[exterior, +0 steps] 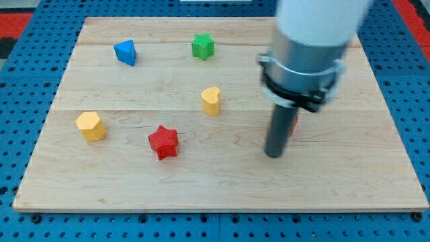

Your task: Slide the blue cube and the circles to the right side

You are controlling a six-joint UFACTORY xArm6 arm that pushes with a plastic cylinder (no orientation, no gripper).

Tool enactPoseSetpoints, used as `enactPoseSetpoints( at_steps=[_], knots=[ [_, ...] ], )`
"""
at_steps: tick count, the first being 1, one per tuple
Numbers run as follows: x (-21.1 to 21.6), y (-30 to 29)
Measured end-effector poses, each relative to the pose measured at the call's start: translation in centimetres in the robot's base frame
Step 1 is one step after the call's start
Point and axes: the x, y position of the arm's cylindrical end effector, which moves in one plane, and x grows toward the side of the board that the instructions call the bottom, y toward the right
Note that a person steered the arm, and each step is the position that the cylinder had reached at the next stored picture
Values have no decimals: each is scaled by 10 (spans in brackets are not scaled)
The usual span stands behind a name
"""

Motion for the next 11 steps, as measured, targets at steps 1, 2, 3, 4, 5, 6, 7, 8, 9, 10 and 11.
enactPoseSetpoints(
  at_steps=[1,2,3,4,5,6,7,8,9,10,11],
  knots=[
    [-42,-5],
    [-51,-16],
    [-51,61],
    [-54,41],
    [-80,-11],
    [-98,14],
    [-136,25],
    [-139,26],
    [-123,31],
    [-110,31],
    [-110,45]
  ],
)
